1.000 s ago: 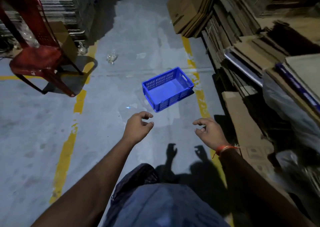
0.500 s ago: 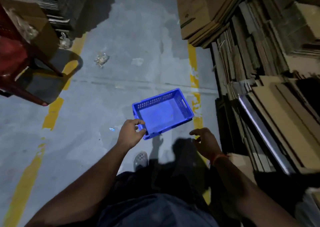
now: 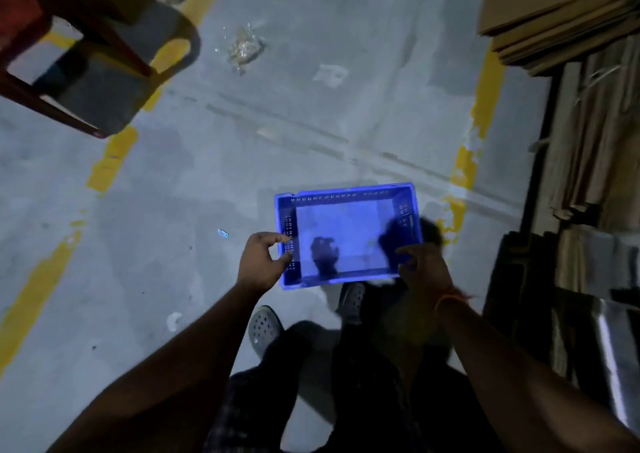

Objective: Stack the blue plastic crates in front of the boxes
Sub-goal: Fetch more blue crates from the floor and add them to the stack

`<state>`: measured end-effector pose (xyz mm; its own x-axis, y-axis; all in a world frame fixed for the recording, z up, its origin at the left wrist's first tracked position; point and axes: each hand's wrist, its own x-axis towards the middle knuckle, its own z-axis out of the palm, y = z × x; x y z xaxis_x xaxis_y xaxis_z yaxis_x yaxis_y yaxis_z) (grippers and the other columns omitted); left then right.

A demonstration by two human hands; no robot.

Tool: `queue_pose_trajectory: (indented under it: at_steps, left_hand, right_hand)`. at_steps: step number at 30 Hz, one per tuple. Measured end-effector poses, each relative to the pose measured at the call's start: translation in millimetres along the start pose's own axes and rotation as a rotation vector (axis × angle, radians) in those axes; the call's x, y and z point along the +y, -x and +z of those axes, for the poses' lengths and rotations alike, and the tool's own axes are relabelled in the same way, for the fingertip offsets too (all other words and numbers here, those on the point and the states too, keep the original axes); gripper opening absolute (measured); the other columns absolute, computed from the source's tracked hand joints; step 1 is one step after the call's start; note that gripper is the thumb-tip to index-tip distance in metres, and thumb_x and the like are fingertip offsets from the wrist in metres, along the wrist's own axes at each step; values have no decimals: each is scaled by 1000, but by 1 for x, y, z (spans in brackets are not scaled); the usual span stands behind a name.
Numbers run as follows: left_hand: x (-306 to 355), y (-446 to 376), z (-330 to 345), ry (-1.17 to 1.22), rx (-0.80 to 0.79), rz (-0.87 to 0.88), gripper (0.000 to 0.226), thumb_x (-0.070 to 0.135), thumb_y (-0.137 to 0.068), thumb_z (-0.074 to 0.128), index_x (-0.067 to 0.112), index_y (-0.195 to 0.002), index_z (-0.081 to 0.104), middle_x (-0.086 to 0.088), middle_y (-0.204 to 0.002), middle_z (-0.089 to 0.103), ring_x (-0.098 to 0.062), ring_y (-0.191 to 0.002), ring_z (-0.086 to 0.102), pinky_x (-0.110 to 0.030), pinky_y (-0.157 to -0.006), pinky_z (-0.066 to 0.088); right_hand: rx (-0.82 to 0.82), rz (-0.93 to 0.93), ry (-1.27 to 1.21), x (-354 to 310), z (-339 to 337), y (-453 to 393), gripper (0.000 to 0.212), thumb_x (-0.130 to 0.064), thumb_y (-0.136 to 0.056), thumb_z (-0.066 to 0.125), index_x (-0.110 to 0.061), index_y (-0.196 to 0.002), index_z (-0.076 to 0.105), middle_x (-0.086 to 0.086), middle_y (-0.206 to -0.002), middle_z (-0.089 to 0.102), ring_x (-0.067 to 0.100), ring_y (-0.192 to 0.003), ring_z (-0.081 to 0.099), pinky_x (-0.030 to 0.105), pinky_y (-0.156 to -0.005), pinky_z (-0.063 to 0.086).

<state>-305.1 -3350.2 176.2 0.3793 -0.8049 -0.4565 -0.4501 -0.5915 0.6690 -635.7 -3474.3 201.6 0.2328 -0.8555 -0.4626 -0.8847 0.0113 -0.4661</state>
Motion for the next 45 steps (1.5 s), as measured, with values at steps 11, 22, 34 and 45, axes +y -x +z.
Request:
queue_pose_trajectory:
  at_steps: [11, 22, 34, 45]
  left_hand:
    - [-114, -129, 160, -181, 92, -223, 36, 36, -75, 80, 24, -109, 74, -21, -151, 32, -37, -138, 41, -45, -113, 39]
    - [-171, -182, 207, 16, 156, -333, 19, 33, -76, 78, 40, -94, 74, -9, -112, 70, -31, -103, 68, -43, -95, 55]
    - [-90, -101, 100, 17, 97, -273, 22, 36, -76, 76, 41, -97, 75, -10, -83, 74, -23, -72, 72, -43, -75, 60]
    - [61, 76, -50, 119, 213, -209, 19, 24, -83, 79, 31, -101, 77, 3, -95, 78, -12, -75, 73, -25, -71, 57]
  right_hand:
    - [-59, 53, 75, 185, 102, -199, 42, -16, -71, 79, -19, -113, 72, 20, -122, 55, 32, -115, 53, 29, -100, 39]
    - [-177, 12, -53, 244, 133, -278, 37, -10, -77, 79, -17, -113, 73, 12, -99, 69, 24, -88, 64, 21, -73, 48]
    - [-241, -46, -173, 185, 33, -189, 32, -9, -81, 77, -15, -112, 73, 8, -102, 69, 17, -90, 62, 27, -80, 47]
    - [-112, -138, -154, 57, -150, -47, 25, -24, -78, 80, -41, -97, 74, -6, -87, 72, 14, -82, 65, 30, -78, 53]
